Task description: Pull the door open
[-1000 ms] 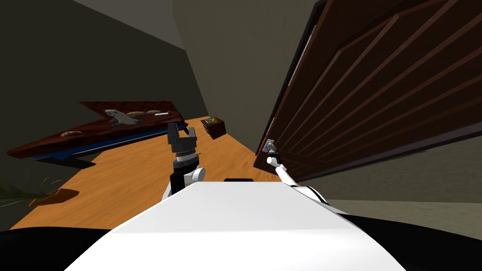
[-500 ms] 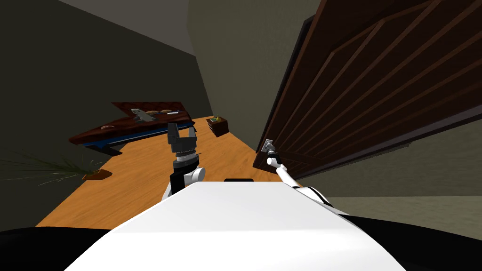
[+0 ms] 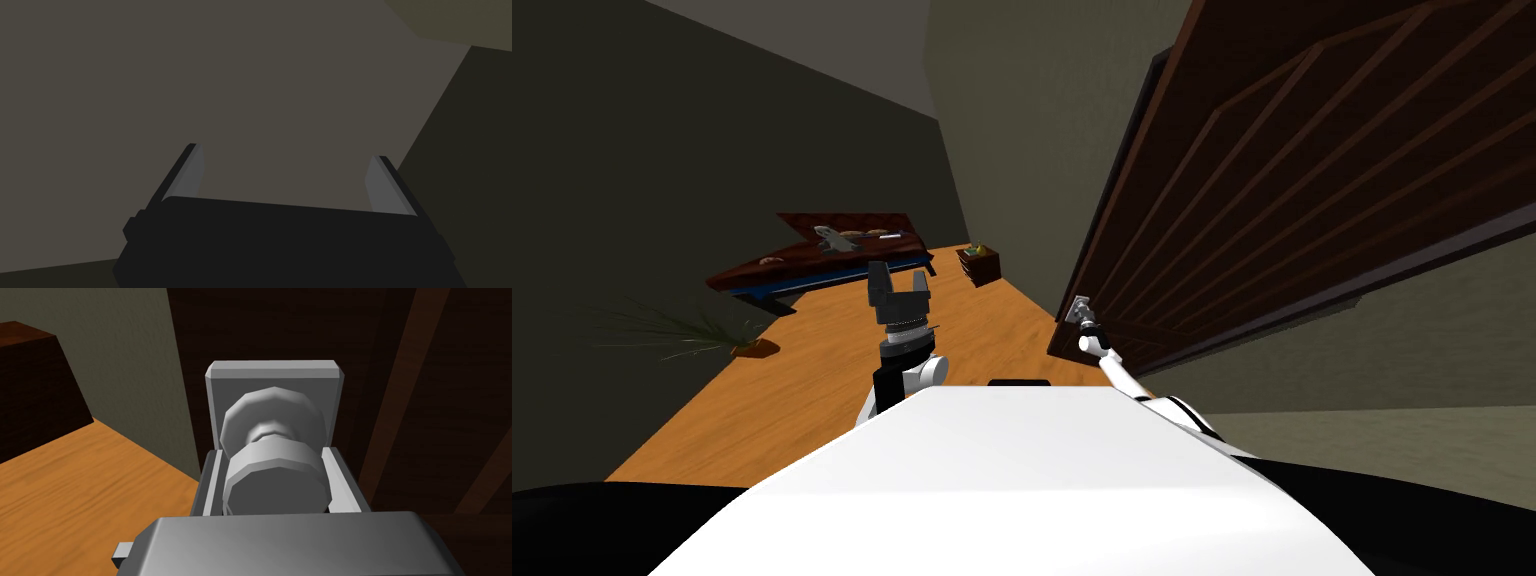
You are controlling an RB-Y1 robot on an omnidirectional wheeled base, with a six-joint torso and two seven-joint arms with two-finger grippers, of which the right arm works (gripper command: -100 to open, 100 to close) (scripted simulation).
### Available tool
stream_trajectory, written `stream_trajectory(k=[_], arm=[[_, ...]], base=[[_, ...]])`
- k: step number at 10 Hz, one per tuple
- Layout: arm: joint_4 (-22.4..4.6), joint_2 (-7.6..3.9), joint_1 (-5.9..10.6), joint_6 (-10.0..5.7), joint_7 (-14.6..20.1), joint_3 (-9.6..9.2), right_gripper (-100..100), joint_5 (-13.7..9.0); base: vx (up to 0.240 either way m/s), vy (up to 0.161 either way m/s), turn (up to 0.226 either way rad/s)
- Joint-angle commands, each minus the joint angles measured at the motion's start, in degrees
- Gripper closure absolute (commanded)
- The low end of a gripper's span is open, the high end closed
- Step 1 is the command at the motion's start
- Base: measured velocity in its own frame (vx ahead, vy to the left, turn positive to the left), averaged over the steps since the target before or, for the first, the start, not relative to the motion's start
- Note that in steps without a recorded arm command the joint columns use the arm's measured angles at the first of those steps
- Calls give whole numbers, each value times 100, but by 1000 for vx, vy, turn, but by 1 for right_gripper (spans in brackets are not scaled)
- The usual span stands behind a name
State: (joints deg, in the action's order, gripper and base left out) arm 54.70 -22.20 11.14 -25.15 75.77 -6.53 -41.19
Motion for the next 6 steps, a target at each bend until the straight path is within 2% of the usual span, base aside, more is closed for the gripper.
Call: stream_trajectory(k=[1,6], arm=[[84,-56,-55,18,92,-113,100,21],[267,-257,-141,-4,396,-455,100,87]], base=[[-242,-58,92],[-200,-58,86]])
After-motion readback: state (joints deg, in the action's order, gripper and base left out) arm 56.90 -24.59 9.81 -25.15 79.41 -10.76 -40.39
